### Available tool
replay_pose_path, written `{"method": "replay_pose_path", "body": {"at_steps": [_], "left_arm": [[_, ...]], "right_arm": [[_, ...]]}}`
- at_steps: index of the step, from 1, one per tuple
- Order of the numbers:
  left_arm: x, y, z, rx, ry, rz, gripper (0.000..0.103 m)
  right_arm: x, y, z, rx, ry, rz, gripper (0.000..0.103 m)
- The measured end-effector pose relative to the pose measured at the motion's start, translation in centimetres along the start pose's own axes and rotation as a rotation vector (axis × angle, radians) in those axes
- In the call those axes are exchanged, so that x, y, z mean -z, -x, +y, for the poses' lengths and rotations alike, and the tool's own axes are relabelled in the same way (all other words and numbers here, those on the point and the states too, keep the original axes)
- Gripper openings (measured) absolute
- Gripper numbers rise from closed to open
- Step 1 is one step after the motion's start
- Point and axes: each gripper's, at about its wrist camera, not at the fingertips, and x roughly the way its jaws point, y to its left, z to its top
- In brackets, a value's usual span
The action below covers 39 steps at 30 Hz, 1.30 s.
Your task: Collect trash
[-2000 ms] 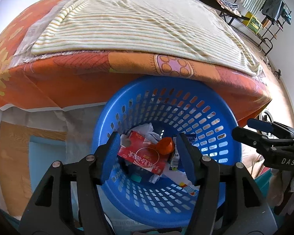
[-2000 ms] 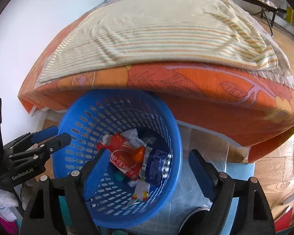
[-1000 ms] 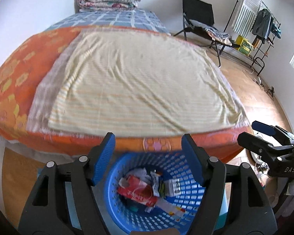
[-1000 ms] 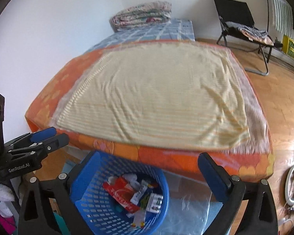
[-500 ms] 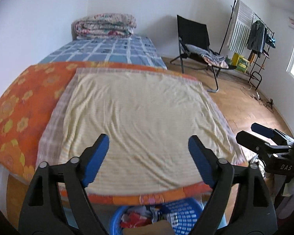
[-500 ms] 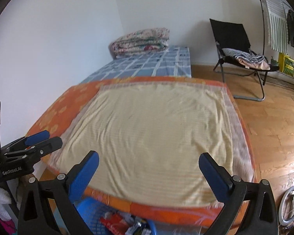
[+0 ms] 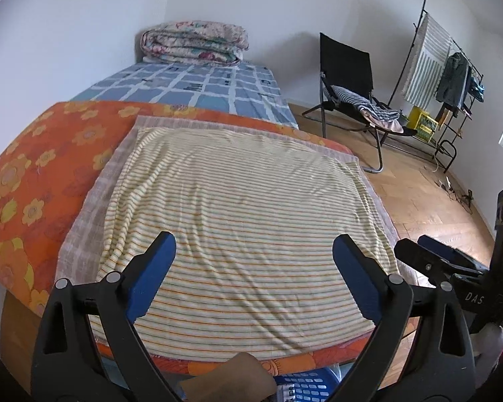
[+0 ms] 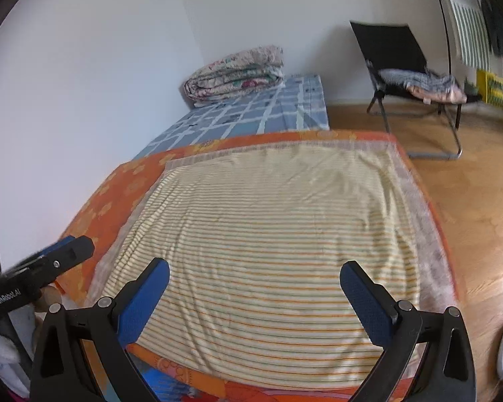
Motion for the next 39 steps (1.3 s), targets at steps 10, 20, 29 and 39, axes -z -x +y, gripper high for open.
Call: {"method": "replay_pose_path", "body": {"at_steps": [10, 20, 29, 39], "left_arm": [[0.0, -0.5, -0.3, -0.008, 0.022, -0.003, 0.102], [0.6, -0.4, -1.0, -0.006, -0.005, 0.009, 0.102], [0.7, -0.3, -1.1, -0.008, -0.006, 0.008, 0.102], [0.7, -0.2, -1.2, -0.008, -0.006, 0.007, 0.102]], "right_arm": [[0.3, -0.8, -1.9, 0.039, -0.021, 0.005, 0.103], [0.5, -0.4, -2.2, 0.034, -0.036, 0.007, 0.103], [0.7, -0.3, -1.1, 0.030, -0.014, 0.006, 0.103], [0.7, -0.3, -1.0, 0.030, -0.010, 0.005, 0.103]]}}
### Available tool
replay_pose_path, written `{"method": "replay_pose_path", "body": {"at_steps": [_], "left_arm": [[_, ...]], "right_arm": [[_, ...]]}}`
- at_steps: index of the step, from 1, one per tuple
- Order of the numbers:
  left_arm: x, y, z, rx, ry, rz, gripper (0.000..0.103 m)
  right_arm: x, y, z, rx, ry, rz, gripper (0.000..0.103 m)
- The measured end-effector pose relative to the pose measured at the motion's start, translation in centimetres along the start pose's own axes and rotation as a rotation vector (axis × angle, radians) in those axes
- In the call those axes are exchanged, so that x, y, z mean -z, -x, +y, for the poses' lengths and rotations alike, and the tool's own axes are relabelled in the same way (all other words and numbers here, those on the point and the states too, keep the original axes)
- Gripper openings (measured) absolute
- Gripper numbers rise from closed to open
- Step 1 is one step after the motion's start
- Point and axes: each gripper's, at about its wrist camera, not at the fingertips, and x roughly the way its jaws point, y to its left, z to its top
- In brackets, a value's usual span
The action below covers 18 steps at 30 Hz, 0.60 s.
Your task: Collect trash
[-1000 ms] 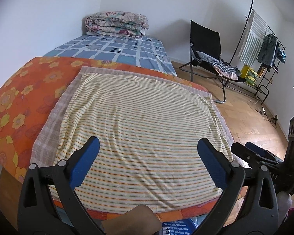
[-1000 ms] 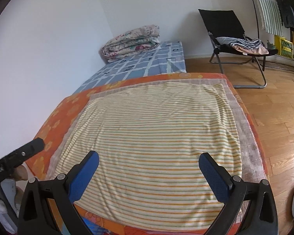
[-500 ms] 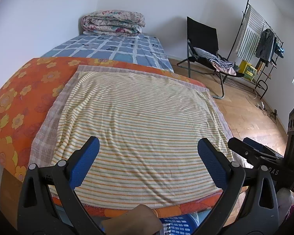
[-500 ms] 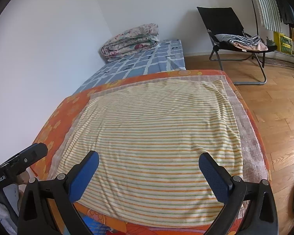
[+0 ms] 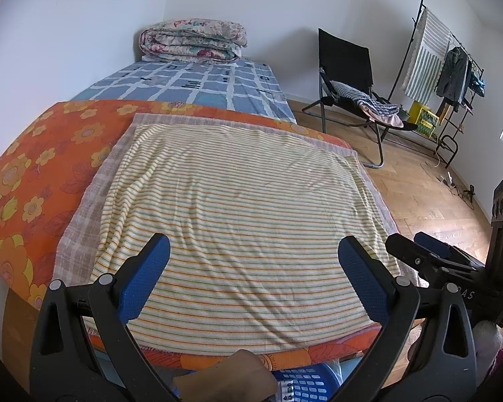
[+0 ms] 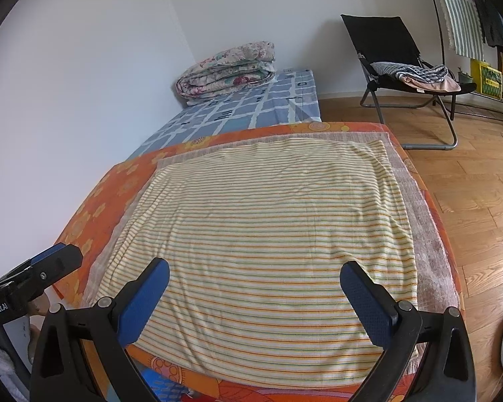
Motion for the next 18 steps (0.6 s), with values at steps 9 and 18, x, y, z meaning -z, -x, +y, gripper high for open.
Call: {"method": "replay_pose_path", "body": {"at_steps": [9, 18], "left_arm": [[0.11, 0.40, -0.28, 0.000, -0.010, 0.003, 0.102], [0.06, 0.53, -0.44, -0.002, -0.017, 0.001, 0.102]], "right_arm": [[0.11, 0.00, -0.03, -0.002, -0.008, 0.004, 0.103], [0.13, 0.01, 0.00, 0.000, -0.009, 0.005, 0.103]]}}
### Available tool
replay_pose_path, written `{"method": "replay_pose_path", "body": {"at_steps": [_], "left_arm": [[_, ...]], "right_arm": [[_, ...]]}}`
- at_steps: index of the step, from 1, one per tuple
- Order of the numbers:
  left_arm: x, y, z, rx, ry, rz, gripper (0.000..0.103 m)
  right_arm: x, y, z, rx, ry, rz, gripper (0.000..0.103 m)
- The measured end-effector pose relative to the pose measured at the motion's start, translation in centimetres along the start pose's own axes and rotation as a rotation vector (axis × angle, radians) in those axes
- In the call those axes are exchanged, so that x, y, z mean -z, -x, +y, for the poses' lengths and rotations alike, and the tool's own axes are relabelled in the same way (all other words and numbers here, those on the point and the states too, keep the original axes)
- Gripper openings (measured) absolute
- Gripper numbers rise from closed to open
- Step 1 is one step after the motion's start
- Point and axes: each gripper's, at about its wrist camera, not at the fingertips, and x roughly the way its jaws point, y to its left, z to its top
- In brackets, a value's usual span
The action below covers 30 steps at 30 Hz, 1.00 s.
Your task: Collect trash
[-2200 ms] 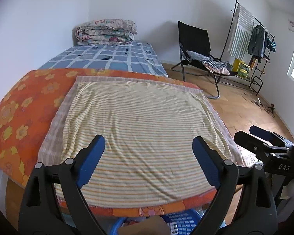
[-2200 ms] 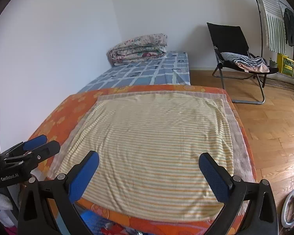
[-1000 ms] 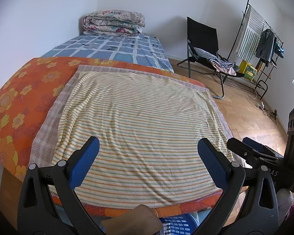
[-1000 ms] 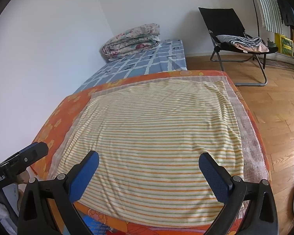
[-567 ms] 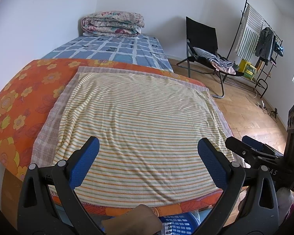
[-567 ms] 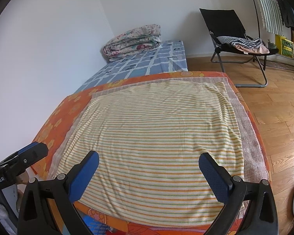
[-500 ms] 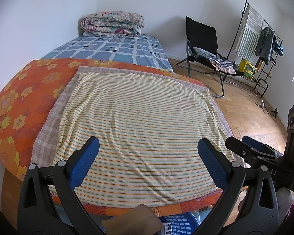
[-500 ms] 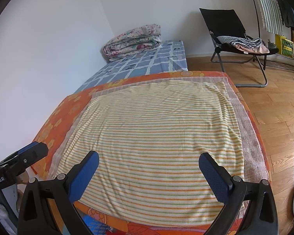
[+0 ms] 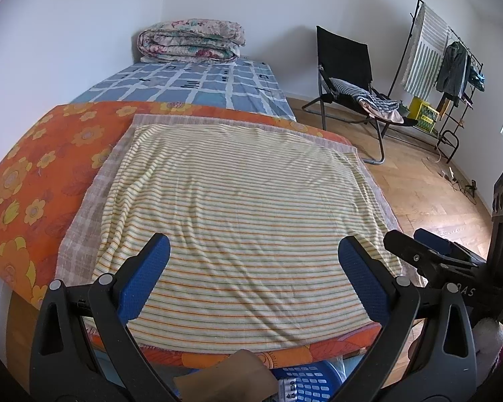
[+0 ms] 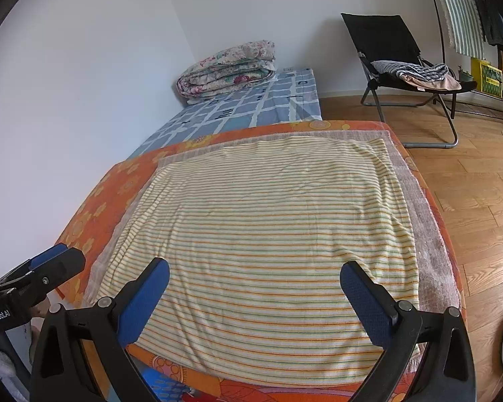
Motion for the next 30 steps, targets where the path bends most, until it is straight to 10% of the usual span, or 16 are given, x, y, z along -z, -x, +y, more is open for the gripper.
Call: {"method": "replay_pose_path", "body": {"at_steps": [30], "left_arm": [[-0.1, 1.1, 0.5, -0.060, -0.063, -0.020, 0.102]], "right_arm": [[0.5, 0.6, 1.3, -0.002, 0.017, 0.001, 0.103]]}}
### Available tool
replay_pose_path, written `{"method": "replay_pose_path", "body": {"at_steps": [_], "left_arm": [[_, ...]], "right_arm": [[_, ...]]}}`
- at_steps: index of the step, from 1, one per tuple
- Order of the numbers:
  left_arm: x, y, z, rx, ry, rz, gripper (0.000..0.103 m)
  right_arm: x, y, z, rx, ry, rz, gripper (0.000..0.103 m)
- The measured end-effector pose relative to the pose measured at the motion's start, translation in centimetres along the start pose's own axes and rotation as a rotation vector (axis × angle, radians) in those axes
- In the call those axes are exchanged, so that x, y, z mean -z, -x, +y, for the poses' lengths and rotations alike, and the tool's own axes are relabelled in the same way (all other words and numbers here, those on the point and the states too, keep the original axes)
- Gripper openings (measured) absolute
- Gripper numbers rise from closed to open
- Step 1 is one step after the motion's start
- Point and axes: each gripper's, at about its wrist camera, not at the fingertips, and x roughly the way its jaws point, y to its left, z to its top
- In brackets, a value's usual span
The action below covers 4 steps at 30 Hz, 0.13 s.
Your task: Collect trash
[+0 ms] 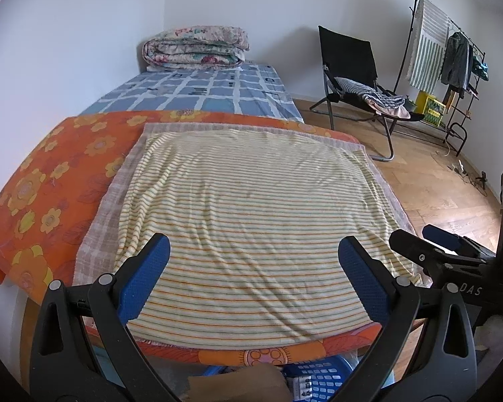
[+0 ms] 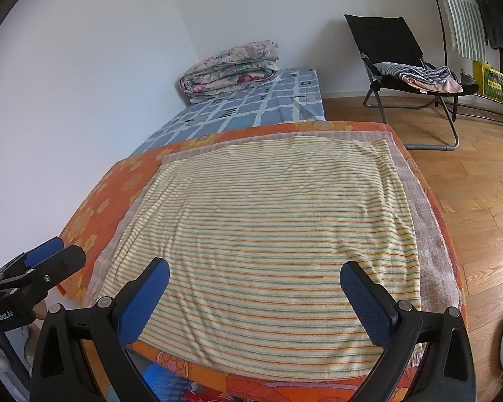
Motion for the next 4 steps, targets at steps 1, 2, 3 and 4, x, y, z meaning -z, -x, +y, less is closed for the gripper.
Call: {"method": "replay_pose_path", "body": {"at_steps": [1, 2, 3, 4], "left_arm": [[0.00, 0.12, -0.15, -0.006, -0.006, -0.008, 0.102], [0.01, 0.23, -0.09, -0.015, -0.014, -0.018, 0.102], [0.04, 0.30, -0.25, -0.016, -0.017, -0.020, 0.102], [0.04, 0.28, -0.23, -0.014, -0.017, -0.018, 0.102]], "right_arm": [[0.06, -0.04, 0.06, 0.001, 0.001, 0.002, 0.103], [0.06, -0.02, 0.07, 0.002, 0.001, 0.004, 0.103], [0.11, -0.01, 0.04, 0.001, 0.001, 0.005, 0.103], [0.15, -0.04, 0.12, 0.001, 0.004, 0.007, 0.103]]}}
